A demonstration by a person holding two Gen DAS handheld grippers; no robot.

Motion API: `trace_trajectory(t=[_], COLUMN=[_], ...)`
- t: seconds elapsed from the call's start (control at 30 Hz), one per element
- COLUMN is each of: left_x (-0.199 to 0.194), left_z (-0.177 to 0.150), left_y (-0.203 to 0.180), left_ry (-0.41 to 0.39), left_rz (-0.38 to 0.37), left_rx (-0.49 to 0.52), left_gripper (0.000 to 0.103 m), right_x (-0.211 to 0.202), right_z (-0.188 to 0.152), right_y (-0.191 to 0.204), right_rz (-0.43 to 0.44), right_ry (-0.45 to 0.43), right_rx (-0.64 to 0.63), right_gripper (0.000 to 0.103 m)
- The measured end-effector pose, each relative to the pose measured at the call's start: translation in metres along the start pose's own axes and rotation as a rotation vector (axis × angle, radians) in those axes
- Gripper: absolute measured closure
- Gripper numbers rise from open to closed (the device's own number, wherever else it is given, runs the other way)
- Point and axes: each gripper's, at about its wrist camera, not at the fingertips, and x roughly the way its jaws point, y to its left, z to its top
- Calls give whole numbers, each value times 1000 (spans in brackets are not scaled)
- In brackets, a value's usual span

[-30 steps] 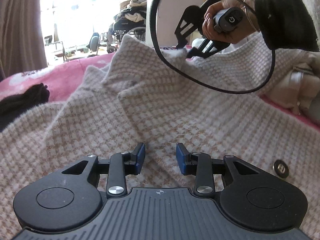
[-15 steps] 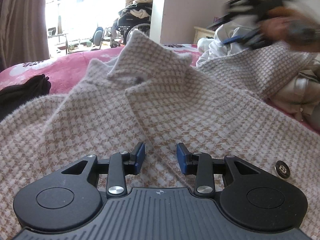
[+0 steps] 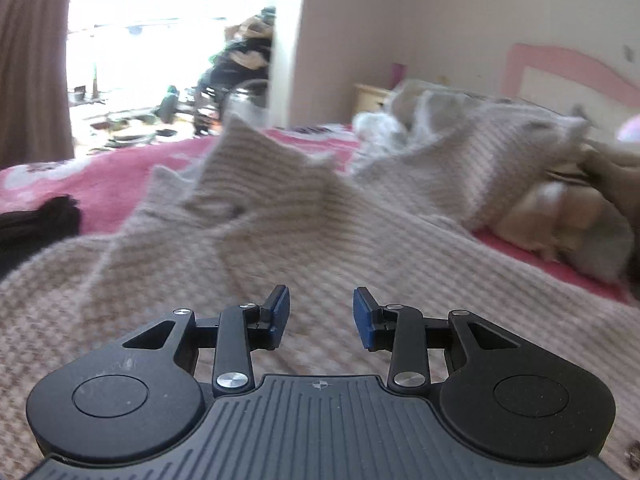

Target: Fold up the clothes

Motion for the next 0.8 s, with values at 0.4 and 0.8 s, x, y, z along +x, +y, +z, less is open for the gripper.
trace_trajectory(t=[0.4, 0.8], left_x=[22, 11], left_z=[-15, -6], left_y=[-14, 0], left_ry=[135, 275], left_rz=[158, -32], left_rx=[142, 7], left_gripper=[68, 67], right_x=[-7, -14], right_z=[-101, -92], right_y=[-7, 76], right_rz=[146, 282], right_ry=[-71, -13], right_rx=[163, 115], right_gripper=[79, 77])
